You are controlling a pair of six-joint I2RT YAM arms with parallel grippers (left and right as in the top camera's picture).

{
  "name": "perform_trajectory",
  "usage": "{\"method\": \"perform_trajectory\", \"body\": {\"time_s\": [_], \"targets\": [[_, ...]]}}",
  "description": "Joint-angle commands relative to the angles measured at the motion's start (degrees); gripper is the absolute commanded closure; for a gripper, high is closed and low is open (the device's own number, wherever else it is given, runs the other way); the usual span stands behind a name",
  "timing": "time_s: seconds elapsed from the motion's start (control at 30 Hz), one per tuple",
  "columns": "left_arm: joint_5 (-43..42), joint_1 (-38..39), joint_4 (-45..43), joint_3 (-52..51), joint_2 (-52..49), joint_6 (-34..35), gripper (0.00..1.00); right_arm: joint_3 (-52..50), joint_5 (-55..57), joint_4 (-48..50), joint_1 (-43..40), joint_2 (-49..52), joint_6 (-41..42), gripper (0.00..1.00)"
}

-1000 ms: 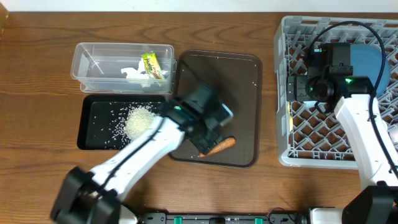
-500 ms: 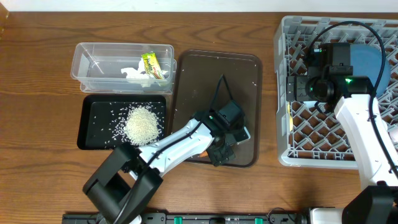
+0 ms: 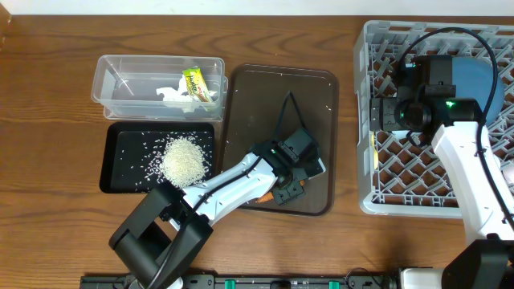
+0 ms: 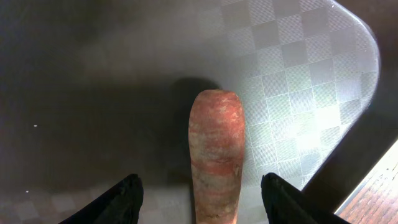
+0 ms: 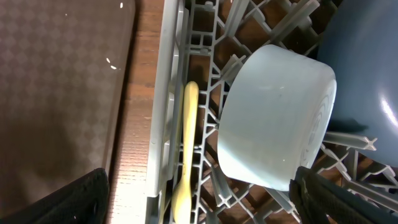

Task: Sort waste into correct bins and load items into the dishwasher rack
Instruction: 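Lift the carrot and carry it onto the black tray with the left gripper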

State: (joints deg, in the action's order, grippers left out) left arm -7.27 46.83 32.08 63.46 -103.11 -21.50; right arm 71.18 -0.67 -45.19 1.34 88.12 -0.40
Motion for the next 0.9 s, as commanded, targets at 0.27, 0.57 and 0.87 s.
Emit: {"method": "perform_trajectory", "body": {"time_s": [0.27, 0.57, 0.87], "targets": [[0.6, 0.0, -0.6, -3.1, -0.7, 1.4, 0.36, 0.0, -0.5, 0.0, -0.2, 0.1, 0.8, 0.07], [0.5, 0.0, -1.2, -3.6, -0.7, 2.3, 0.62, 0.0, -0.5, -0.1, -0.2, 0.1, 0.8, 0.07], [0.4, 0.0, -1.2, -3.6, -0.7, 3.2, 0.66, 0.0, -0.5, -0.3, -0.2, 0.1, 0.8, 0.07]]}}
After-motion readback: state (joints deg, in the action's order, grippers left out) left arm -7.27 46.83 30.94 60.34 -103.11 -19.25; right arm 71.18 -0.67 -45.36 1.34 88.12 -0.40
